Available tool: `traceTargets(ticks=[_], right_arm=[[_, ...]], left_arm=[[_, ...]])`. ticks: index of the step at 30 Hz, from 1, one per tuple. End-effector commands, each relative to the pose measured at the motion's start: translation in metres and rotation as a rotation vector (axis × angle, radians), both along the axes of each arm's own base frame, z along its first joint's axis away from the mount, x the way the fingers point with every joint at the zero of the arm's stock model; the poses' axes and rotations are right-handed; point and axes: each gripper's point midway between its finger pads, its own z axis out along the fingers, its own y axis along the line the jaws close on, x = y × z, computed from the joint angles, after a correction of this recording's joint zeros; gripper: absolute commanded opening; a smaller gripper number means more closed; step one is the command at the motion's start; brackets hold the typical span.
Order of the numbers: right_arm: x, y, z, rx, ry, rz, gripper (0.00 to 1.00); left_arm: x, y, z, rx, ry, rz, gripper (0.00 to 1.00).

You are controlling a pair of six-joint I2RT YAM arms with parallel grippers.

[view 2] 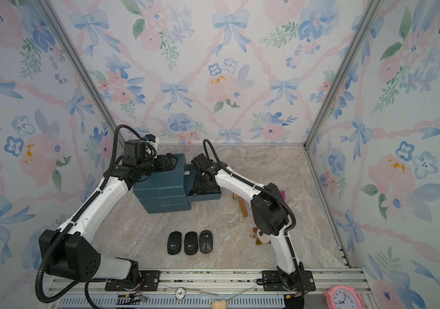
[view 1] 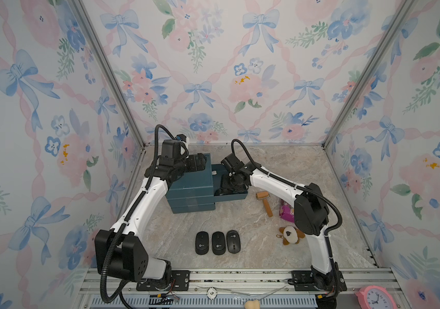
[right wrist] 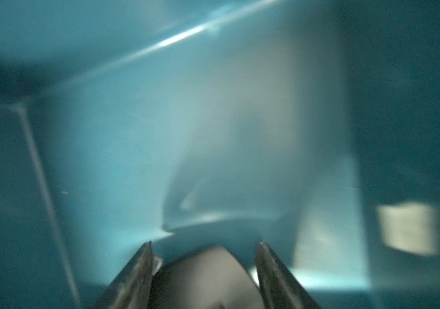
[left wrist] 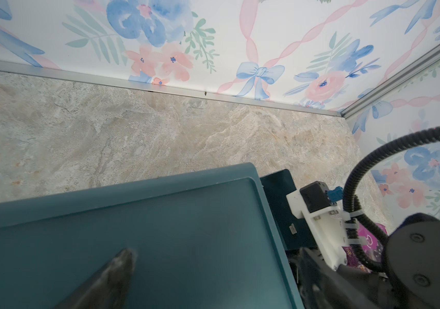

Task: Take the mice out of the drawer
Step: Move the mouse to the drawer.

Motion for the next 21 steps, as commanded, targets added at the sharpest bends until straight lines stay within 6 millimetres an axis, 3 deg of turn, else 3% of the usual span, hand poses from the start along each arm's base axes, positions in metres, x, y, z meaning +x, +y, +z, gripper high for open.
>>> traceTargets(ticks=[1,6,9,21], right_arm=[[0.000,-0.014,0.004,0.020,0.009,-0.020,0.63],[0.007,0.008,0.038,0.176,-0.020,-0.073,0.65],[0.004,0.010,0.047,0.180,-0.009,-0.124,0.66],[-0.032,0.000,0.029,0.076,0.100,-0.220,0.72]], left_arm=[[-0.009,0.001,-0.017,0.010,0.056,-0.019,0.98],[-0.010,0.001,-0.016,0.005,0.057,-0.020,0.98],[-0.011,0.001,-0.016,0.008,0.055,-0.018,0.98],[-0.013,0.003,-0.015,0.017,0.046,-0.022,0.98]])
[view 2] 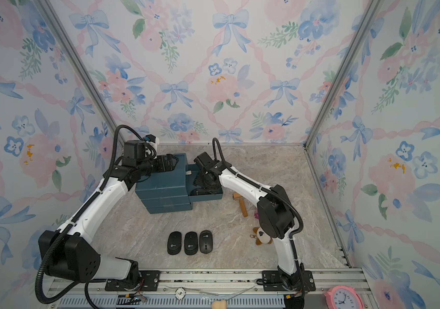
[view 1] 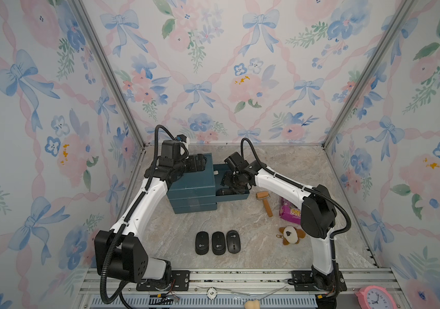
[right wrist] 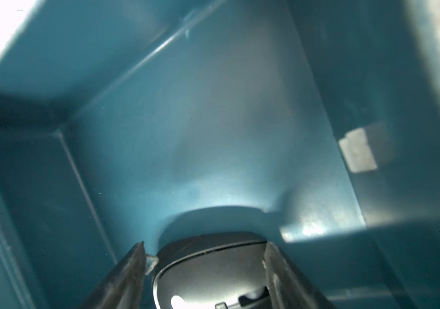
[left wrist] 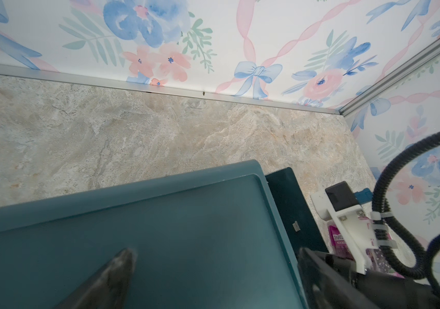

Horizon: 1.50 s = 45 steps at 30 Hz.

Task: Take the mice out of the drawer
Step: Move the mouse to the drawer, then adjust the mouse in the drawer.

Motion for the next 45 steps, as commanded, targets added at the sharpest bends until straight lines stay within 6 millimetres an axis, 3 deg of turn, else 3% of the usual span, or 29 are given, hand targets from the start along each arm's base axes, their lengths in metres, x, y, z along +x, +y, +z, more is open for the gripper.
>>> traceTargets(ticks=[1,6,13,18,24,29,34,45], right_arm=[[-0.020,-0.008,0.008,-0.036,0.048,-0.038,0.73],[-0.018,0.002,0.006,-0.032,0.039,-0.020,0.74],[0.024,0.039,0.014,0.077,-0.061,0.030,0.70],[0.041,0.026,0.037,0.015,-0.140,0.023,0.68],[0.011,-0.014,0.053,-0.136,-0.093,0.004,0.68],[-0.017,-0.025,0.039,-0.122,0.036,-0.029,0.70],[-0.030,-0.018,0.023,-0.087,0.130,-0.043,0.70],[-0.028,0.005,-0.004,0.005,0.240,-0.040,0.71]], left_arm=[[-0.012,0.003,-0.014,0.009,0.053,-0.010,0.98],[-0.013,0.005,-0.017,0.021,0.055,-0.008,0.98],[-0.014,0.007,-0.018,0.029,0.055,-0.007,0.98],[-0.014,0.010,-0.020,0.032,0.059,0.001,0.98],[-0.012,0.011,-0.026,0.034,0.073,0.007,0.98],[-0.009,0.011,-0.031,0.034,0.089,0.012,0.98],[-0.008,0.013,-0.031,0.036,0.090,0.023,0.98],[-0.001,0.013,-0.027,0.034,0.083,0.034,0.98]])
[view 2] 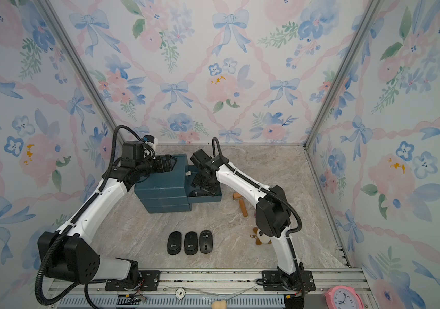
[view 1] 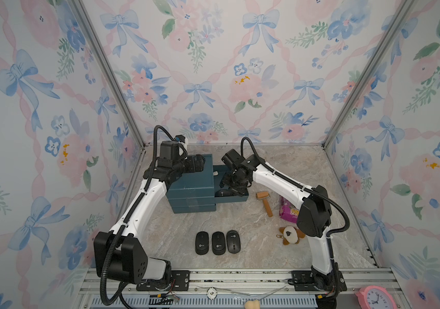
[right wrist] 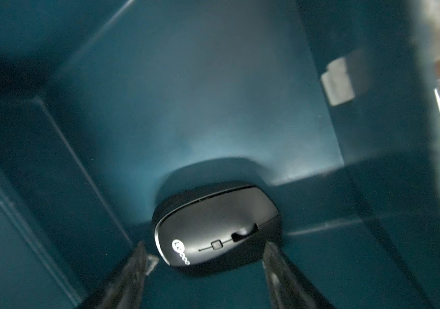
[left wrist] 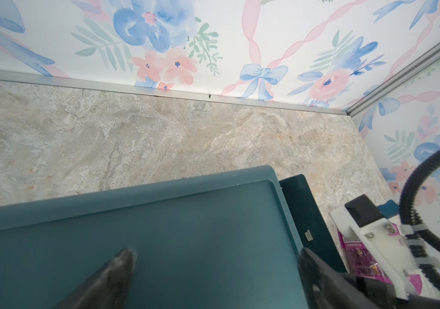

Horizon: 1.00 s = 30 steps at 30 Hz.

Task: Take the mice out of the drawer
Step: Adjust the mouse in the drawer.

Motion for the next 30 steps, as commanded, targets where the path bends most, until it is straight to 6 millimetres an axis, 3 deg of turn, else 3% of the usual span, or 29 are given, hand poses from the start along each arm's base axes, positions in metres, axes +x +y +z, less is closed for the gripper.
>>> traceTargets(ticks=[1,8,16,19,23,30], right_arm=[[-0.002,0.006,-0.018,0.030,0.071,-0.021,0.71],[0.020,0.024,-0.026,0.092,0.020,-0.053,0.68],[0.061,0.023,0.000,0.110,-0.151,-0.068,0.65],[0.058,0.010,0.012,0.030,-0.185,-0.014,0.65],[0.042,-0.009,0.013,-0.062,-0.163,0.069,0.67],[0.015,-0.007,0.008,0.017,-0.039,0.028,0.68]], left_arm=[[-0.003,0.005,-0.026,0.009,0.102,0.024,0.98],[0.000,0.005,-0.027,0.010,0.105,0.026,0.98],[0.000,0.009,-0.033,0.019,0.116,0.040,0.98],[0.000,0.010,-0.033,0.022,0.115,0.046,0.98],[0.002,0.010,-0.034,0.020,0.120,0.048,0.98],[0.005,0.011,-0.032,0.024,0.114,0.055,0.98]])
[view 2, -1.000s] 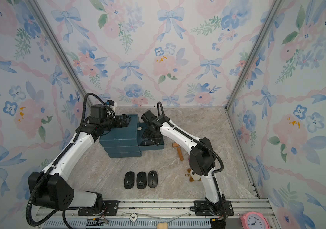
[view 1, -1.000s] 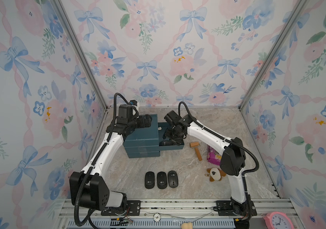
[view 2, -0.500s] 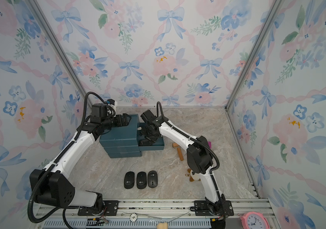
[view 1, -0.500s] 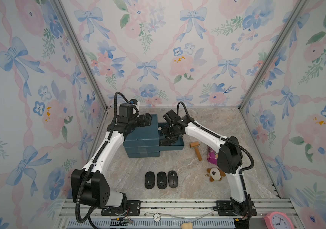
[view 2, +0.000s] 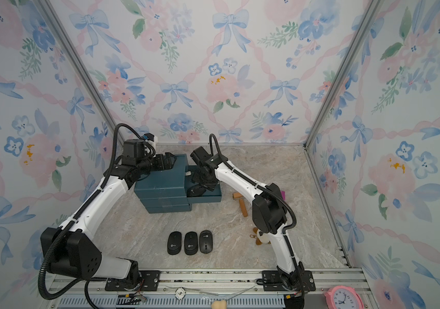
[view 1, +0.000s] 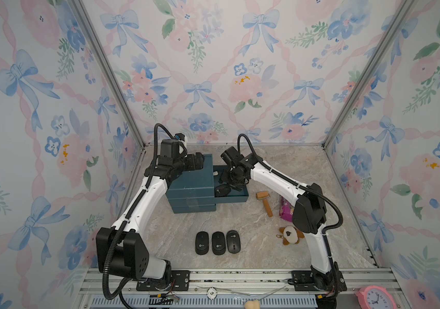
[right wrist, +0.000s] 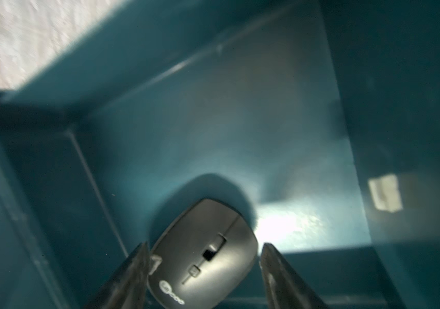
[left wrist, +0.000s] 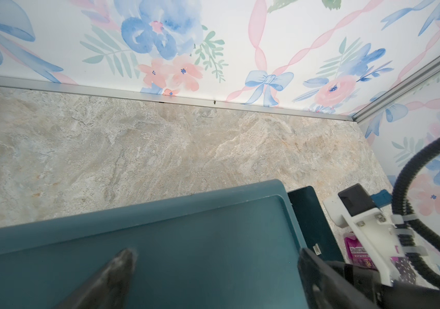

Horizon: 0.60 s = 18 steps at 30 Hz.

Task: Take the mice out of the drawer
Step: Adjust the mouse in the drawer.

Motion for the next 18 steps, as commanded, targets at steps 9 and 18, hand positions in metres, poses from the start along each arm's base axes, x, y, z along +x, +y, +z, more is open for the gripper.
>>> traceTargets(ticks=[9,18], right_arm=[[-0.016,0.007,-0.013,0.116,0.126,-0.099,0.72],[0.014,0.028,-0.016,0.132,0.044,-0.099,0.71]], left_arm=[[-0.003,0.003,-0.032,0.005,0.125,0.016,0.98],[-0.010,0.008,-0.030,0.022,0.113,0.028,0.98]])
